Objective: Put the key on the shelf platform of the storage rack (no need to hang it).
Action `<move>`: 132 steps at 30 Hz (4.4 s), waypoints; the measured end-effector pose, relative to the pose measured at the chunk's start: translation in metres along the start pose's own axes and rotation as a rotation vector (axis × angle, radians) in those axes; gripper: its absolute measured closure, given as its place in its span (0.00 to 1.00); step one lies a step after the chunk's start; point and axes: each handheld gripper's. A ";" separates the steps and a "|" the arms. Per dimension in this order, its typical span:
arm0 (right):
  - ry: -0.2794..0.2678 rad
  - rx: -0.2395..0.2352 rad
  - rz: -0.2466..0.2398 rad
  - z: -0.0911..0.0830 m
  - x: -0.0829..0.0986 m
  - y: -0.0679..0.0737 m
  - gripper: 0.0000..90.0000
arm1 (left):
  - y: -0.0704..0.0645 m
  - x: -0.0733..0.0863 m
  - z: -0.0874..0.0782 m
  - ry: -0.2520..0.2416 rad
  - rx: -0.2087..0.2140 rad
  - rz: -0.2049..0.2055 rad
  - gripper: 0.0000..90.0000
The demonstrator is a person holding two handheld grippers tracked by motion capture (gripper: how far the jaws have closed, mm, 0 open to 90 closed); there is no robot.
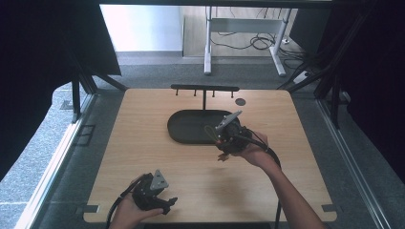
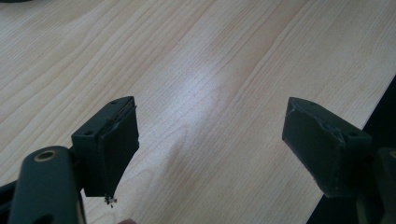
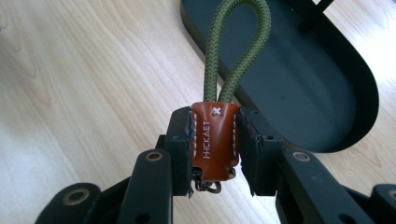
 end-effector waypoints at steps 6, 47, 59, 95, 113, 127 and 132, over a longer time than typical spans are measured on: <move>0.004 -0.005 0.011 0.006 -0.005 -0.009 0.75 | 0.001 0.000 -0.002 -0.001 -0.004 0.000 0.21; 0.054 0.026 0.066 0.041 -0.044 -0.063 0.75 | 0.005 0.001 -0.009 -0.036 -0.014 -0.018 0.22; 0.055 0.061 0.088 0.056 -0.055 -0.081 0.75 | 0.005 0.001 -0.010 -0.039 -0.011 -0.013 0.22; 0.017 0.076 0.120 0.075 -0.025 -0.079 0.61 | 0.003 0.000 -0.006 -0.029 -0.005 -0.010 0.22; -0.093 0.044 0.126 0.023 0.008 -0.059 0.59 | 0.002 -0.001 -0.006 -0.026 -0.010 -0.009 0.22; -0.171 0.010 0.162 -0.005 0.075 -0.043 0.58 | 0.003 0.000 -0.006 -0.026 -0.017 -0.019 0.22; -0.181 0.010 0.175 -0.004 0.105 -0.032 0.57 | 0.002 0.000 -0.007 -0.029 -0.016 -0.019 0.22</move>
Point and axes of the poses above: each handheld gripper's, and its own axes: z roughly forward along the jaws, x roughly out of its underside, y roughly to its left
